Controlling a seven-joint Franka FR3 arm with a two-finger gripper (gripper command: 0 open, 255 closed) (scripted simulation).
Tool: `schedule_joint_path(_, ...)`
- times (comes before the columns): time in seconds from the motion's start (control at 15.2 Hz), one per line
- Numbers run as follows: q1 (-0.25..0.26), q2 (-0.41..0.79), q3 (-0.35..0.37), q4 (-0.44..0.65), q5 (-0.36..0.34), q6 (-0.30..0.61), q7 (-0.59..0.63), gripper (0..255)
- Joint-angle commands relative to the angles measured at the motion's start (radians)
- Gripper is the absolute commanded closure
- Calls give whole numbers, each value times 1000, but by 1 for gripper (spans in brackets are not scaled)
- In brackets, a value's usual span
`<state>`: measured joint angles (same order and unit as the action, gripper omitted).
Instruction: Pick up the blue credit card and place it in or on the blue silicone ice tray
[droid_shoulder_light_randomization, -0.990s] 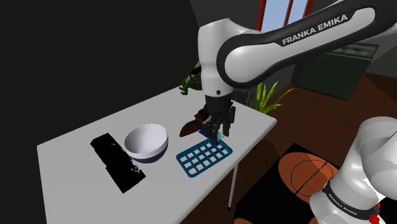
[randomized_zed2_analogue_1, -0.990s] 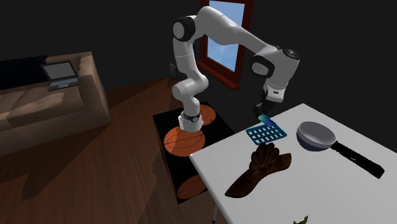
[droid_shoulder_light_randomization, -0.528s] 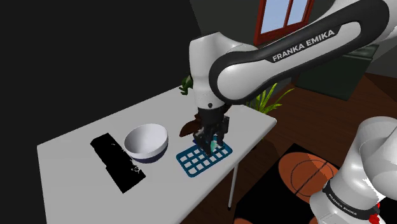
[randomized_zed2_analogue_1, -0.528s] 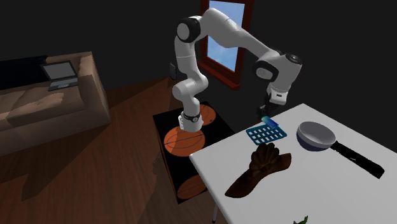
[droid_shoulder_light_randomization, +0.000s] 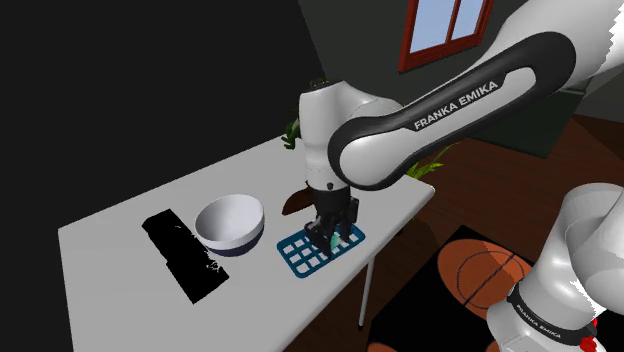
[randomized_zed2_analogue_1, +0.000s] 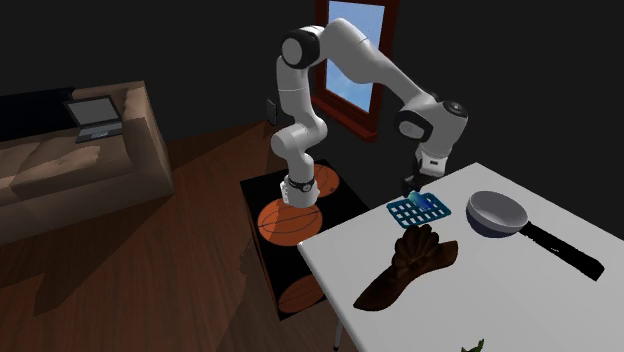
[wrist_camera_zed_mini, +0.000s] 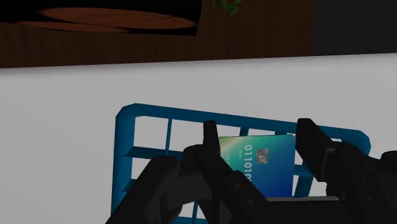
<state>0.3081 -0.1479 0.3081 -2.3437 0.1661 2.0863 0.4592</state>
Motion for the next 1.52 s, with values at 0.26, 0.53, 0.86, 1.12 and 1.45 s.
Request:
schedule_joint_path(0.26,1,20,3,-18,-2,38,1,255)
schedule_joint_path(0.53,1,20,3,-18,-2,38,1,255)
schedule_joint_path(0.86,1,20,3,-18,-2,38,1,0)
schedule_joint_path(1.12,-5,-19,-8,50,-3,-68,-3,0)
schedule_joint_path(1.45,-7,-26,-11,70,-3,-96,-3,0)
